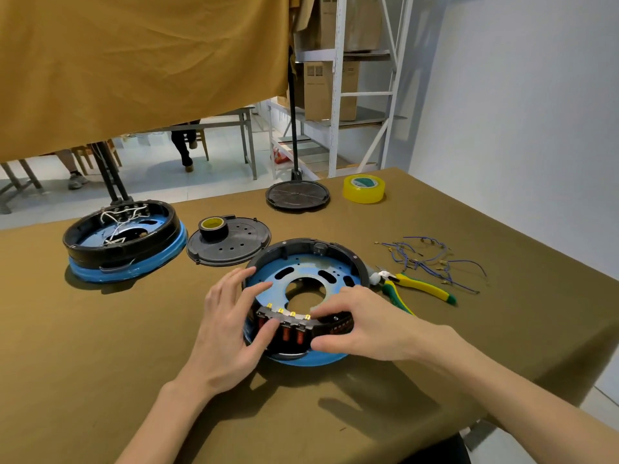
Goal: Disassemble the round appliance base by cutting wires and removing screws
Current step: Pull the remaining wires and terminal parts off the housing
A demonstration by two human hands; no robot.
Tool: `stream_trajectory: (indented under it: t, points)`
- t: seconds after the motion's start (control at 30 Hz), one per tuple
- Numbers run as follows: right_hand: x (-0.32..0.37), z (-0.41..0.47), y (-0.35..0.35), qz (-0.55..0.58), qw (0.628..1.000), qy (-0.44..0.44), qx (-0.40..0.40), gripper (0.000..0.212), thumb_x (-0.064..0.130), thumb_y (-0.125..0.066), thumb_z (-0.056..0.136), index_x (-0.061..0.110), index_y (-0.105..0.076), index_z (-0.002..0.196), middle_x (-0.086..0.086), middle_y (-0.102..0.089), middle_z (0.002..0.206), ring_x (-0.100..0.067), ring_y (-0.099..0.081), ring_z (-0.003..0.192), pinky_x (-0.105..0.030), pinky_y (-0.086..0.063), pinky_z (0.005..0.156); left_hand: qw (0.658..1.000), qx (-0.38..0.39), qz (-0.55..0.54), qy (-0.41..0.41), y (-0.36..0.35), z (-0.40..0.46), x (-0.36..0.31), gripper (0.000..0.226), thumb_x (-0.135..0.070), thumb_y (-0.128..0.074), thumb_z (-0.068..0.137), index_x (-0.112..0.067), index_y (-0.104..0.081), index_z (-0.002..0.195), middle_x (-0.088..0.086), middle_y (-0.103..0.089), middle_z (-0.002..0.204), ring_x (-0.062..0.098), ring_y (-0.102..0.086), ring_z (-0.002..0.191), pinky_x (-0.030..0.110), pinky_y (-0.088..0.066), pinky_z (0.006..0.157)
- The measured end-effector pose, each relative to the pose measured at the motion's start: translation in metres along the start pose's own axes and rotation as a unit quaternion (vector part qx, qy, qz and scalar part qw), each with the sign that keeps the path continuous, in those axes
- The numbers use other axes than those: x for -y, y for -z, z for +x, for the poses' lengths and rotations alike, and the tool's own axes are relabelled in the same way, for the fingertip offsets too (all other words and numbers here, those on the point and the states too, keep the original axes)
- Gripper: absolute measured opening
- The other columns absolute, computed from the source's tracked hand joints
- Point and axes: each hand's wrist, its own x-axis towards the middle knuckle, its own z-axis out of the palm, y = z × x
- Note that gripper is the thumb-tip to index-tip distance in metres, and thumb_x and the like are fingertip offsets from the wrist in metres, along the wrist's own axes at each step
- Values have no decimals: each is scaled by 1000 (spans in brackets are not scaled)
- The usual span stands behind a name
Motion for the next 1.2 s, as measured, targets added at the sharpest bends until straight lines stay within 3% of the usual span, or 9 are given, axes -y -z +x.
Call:
stream_trajectory:
  t: [0.17,0.3,0.37,0.43,0.53,0.63,0.93,1.07,1.2]
  points:
    - [10,17,-3,-68,996,26,42,30,42,-66,96,30,-72,123,24,-51,87,4,-51,88,-16,-35,69,999,-14,-44,-21,0,1,-10,29,-42,-49,100,-33,-70,118,-21,-62,131,3,-45,138,25,-22,119]
    - [4,14,15,-13,995,19,92,26,34,-67,98,34,-72,123,11,-62,95,-10,-56,91,-31,-46,81,998,6,0,-60,-2,2,-18,25,-44,-54,99,-34,-72,112,-23,-68,105,-1,-57,108,33,-25,118]
    - [-3,11,28,7,993,-1,120,28,31,-68,97,34,-72,125,13,-64,100,-11,-57,96,-34,-47,86,996,23,9,-80,-5,3,-24,27,-48,-58,96,-33,-72,114,-22,-68,103,0,-56,102,34,-33,113]
    - [-7,8,29,-2,995,5,102,29,28,-70,94,32,-74,123,23,-64,97,-4,-57,98,-23,-42,93,995,37,25,-89,-8,6,-31,33,-56,-61,92,-32,-71,113,-20,-67,101,2,-55,97,31,-42,102]
    - [-13,5,19,-27,998,21,50,24,30,-70,91,31,-76,114,28,-64,95,-1,-57,102,-18,-22,114,995,50,39,-82,-8,13,-35,40,-64,-60,89,-32,-73,107,-18,-65,96,1,-52,91,26,-44,90]
    - [-19,1,11,-23,999,22,10,21,34,-72,91,30,-75,111,25,-65,98,-2,-58,106,-21,-8,122,994,66,42,-78,-9,17,-37,42,-68,-57,89,-34,-74,106,-19,-63,93,-1,-50,86,24,-44,81]
    - [-24,2,16,7,999,22,49,26,30,-72,94,32,-74,120,40,-60,101,4,-50,107,-16,-7,115,996,39,27,-75,-17,17,-44,50,-78,-48,90,-39,-74,107,-28,-68,98,-7,-53,90,24,-39,83]
    - [-23,3,18,11,998,1,56,29,31,-71,94,35,-72,122,27,-66,113,-5,-49,114,-19,-9,115,997,31,20,-67,-21,15,-43,47,-76,-53,90,-38,-75,107,-26,-70,97,-4,-56,92,28,-42,81]
    - [-20,5,14,-20,999,17,43,25,39,-69,93,31,-73,116,12,-70,108,-8,-49,103,-9,-8,104,998,16,11,-63,-23,12,-43,50,-75,-51,92,-36,-77,106,-23,-73,96,-3,-59,90,27,-44,79]
